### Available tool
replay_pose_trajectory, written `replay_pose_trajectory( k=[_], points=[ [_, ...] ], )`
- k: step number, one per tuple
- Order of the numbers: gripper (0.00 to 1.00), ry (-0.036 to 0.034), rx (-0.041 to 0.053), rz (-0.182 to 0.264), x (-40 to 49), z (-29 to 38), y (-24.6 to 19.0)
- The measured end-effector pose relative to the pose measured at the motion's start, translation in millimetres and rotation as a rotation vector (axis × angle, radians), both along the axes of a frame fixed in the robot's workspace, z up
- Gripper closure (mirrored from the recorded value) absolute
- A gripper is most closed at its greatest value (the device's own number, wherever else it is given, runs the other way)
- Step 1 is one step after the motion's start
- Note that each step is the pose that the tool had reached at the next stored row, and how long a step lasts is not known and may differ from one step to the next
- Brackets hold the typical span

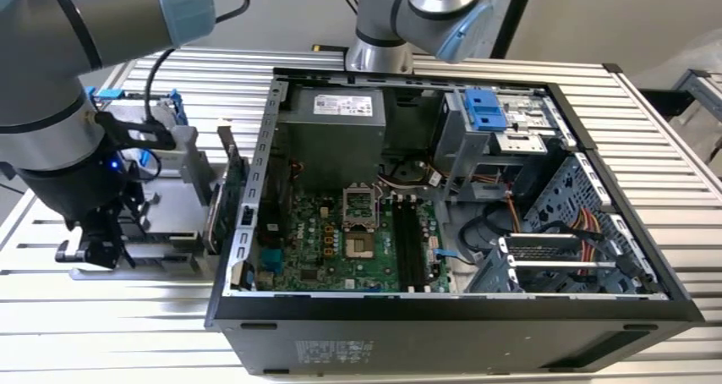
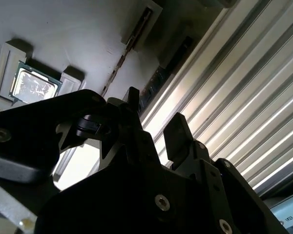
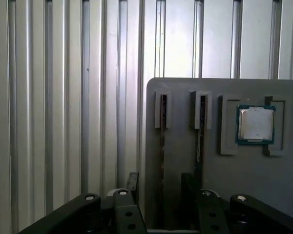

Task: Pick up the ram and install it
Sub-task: 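Pick up the ram and move it above insertion slot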

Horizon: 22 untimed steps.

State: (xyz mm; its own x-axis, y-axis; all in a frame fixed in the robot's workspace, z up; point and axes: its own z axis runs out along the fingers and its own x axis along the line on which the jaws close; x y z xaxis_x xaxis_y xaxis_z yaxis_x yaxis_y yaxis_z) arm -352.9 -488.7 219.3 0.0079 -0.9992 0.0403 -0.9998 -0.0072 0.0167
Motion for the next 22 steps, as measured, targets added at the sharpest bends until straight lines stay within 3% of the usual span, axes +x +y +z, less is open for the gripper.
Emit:
replay_pose_trajectory(
  k=[22],
  points=[
    [0.0,-0.0013,-0.0033,0.001,-4.0,-20.8,2.0]
  ],
)
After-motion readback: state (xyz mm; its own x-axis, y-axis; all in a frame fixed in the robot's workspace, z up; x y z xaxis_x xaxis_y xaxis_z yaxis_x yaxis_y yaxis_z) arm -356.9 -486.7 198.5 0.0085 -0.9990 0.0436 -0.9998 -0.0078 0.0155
